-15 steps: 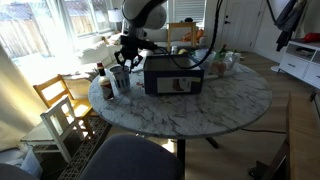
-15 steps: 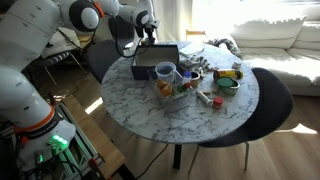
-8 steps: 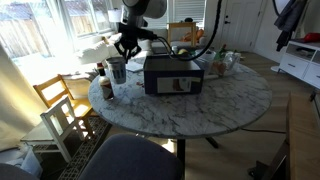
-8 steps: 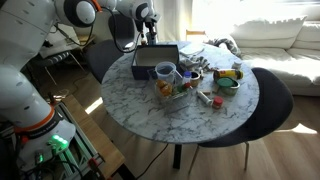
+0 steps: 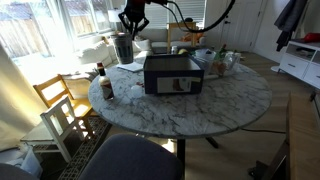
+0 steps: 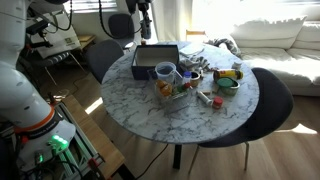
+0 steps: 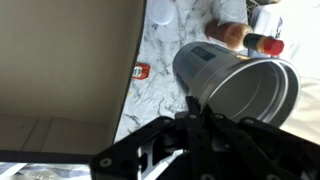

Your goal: Put the silver cup in the plastic cup

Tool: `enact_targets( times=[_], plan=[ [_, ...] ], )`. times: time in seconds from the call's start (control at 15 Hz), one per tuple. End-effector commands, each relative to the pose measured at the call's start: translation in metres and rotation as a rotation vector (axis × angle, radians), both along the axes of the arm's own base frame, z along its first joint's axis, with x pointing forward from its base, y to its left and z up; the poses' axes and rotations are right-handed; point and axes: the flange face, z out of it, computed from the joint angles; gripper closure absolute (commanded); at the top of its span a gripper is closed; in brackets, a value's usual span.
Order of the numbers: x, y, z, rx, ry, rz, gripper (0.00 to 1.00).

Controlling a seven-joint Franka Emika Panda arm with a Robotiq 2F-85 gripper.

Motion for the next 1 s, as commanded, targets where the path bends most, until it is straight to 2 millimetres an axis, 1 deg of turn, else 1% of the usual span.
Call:
enact_targets(
  times=[0.0, 0.2, 0.4, 0.6, 0.67, 0.8, 0.93],
  plan=[
    [-0.057, -0.005, 0.032, -0.064, 0.05, 0.016, 0.99],
    [-0.089, -0.013, 0.056, -0.096, 0.037, -0.012, 0.99],
    [-0.12, -0.032, 0.074, -0.11, 0.011, -0.124, 0.99],
    [-0.153, -0.057, 0.092, -0.076, -0.008, -0.273, 0.99],
    [-0.165, -0.066, 0.097, -0.069, -0.015, -0.326, 0.99],
    [-0.188, -0.093, 0.104, -0.078, -0.041, -0.43, 0.99],
    [-0.213, -0.128, 0.106, -0.083, -0.053, -0.537, 0.99]
  ],
)
